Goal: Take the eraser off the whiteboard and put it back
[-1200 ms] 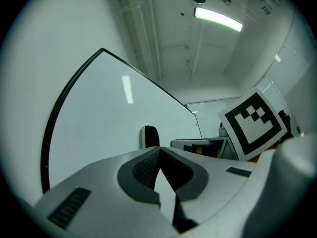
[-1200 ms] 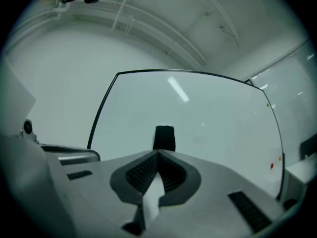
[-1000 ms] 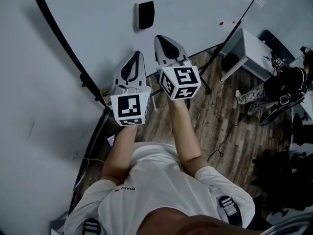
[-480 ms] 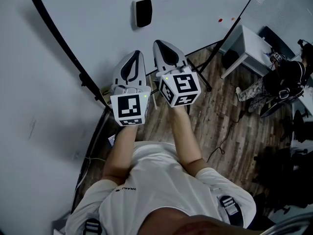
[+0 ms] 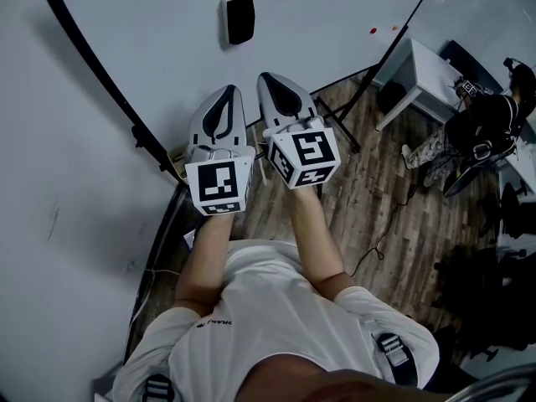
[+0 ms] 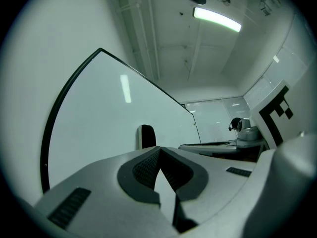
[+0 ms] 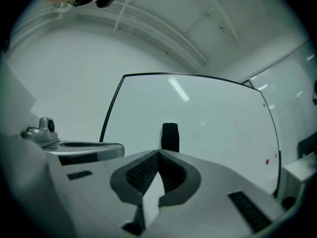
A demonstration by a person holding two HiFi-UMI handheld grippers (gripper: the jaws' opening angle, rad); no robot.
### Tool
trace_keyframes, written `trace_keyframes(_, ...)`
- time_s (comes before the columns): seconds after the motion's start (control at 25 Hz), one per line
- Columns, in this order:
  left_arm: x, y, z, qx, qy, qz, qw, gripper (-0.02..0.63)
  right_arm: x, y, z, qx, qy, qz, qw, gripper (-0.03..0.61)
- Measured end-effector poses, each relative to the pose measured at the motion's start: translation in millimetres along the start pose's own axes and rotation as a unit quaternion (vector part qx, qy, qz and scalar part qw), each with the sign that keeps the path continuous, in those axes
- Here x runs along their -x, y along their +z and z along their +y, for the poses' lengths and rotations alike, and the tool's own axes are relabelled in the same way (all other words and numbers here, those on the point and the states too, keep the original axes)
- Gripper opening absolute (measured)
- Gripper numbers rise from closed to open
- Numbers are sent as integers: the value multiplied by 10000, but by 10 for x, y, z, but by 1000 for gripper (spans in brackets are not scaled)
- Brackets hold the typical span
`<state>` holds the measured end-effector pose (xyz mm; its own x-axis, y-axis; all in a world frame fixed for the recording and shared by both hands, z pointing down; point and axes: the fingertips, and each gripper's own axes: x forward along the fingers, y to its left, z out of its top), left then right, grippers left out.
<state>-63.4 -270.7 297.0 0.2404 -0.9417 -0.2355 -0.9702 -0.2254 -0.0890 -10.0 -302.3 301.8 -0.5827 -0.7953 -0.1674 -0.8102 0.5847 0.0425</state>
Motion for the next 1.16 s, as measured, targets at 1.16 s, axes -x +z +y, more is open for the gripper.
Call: trace_keyframes(1.16, 45, -17, 28, 102, 5, -50, 9999, 3, 180, -69, 101, 156, 16, 181, 9997, 14)
